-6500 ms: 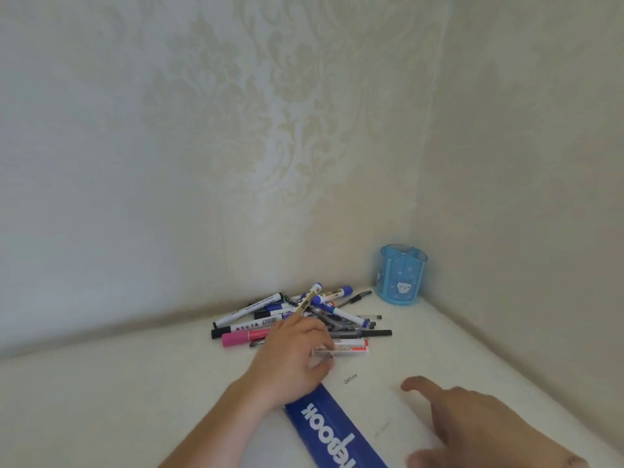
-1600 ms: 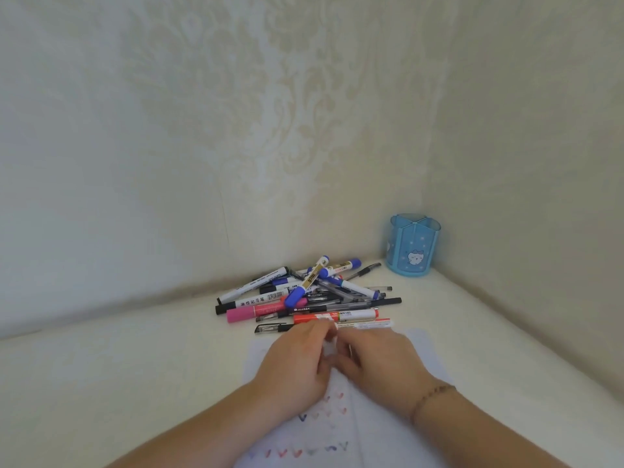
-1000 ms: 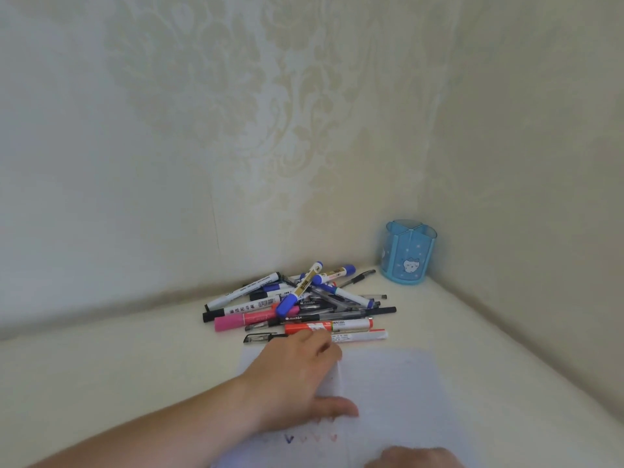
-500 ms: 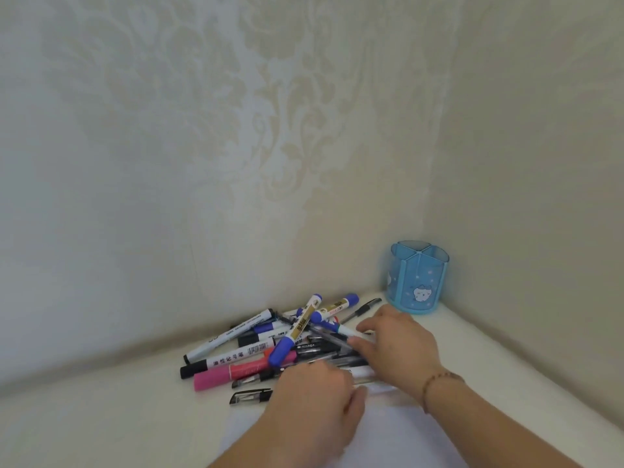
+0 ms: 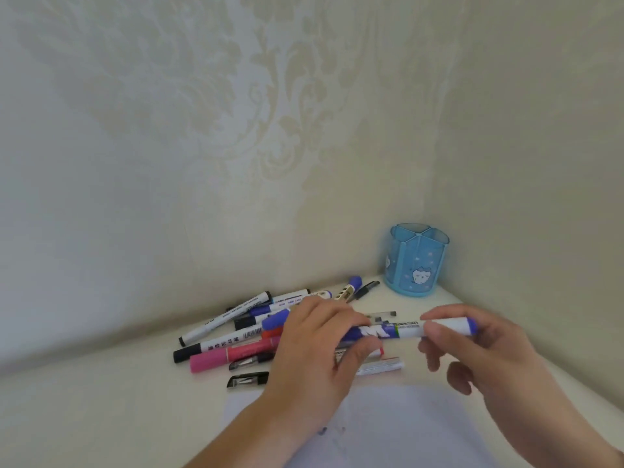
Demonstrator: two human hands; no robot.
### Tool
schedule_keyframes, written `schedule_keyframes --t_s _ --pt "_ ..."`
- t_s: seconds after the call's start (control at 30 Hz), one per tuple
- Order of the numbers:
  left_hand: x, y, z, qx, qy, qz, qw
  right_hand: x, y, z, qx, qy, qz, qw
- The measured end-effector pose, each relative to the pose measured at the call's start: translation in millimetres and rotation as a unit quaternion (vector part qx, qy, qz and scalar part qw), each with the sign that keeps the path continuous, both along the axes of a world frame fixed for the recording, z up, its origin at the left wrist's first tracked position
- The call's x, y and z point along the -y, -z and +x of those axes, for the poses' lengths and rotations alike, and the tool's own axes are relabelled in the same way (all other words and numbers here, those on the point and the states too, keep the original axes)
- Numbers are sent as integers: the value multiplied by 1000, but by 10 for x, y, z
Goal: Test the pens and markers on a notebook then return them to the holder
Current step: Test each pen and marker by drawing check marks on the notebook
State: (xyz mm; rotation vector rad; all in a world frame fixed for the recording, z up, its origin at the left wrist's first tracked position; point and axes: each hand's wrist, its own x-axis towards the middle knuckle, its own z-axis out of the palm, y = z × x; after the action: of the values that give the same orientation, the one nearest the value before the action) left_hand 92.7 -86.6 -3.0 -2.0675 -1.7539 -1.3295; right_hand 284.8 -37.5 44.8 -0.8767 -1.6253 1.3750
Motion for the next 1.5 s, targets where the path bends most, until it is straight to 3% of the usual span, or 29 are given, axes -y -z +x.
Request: schedule_keyframes --t_s 0.27,0.43,0.57,0.93,1.03,1.13,1.2,1.3,1.5 --pt "54 32 35 -60 92 -121 987 -9 234 -112 -27 -53 -68 996" --pt "46 20 24 -84 118 -138 980 -40 305 -114 -25 -73 13 997" --pt "69 -9 32 -66 148 -140 977 -53 295 -91 -53 -110 29 992" --pt "105 -23 14 22 214 -188 958 -68 310 45 -10 -148 135 980" --pt "121 -32 -87 47 177 -203 962 -103 260 84 -84 -97 129 983" --pt "93 -27 -224 43 115 -190 974 -198 167 156 -153 -83 50 983" --pt "59 -11 -249 3 60 -183 981 -180 164 124 -109 -83 15 990" --pt "54 -3 -232 19 64 -194 979 -122 286 -7 8 -17 37 999" --pt "14 56 -180 21 80 -145 986 11 468 -206 82 4 49 995"
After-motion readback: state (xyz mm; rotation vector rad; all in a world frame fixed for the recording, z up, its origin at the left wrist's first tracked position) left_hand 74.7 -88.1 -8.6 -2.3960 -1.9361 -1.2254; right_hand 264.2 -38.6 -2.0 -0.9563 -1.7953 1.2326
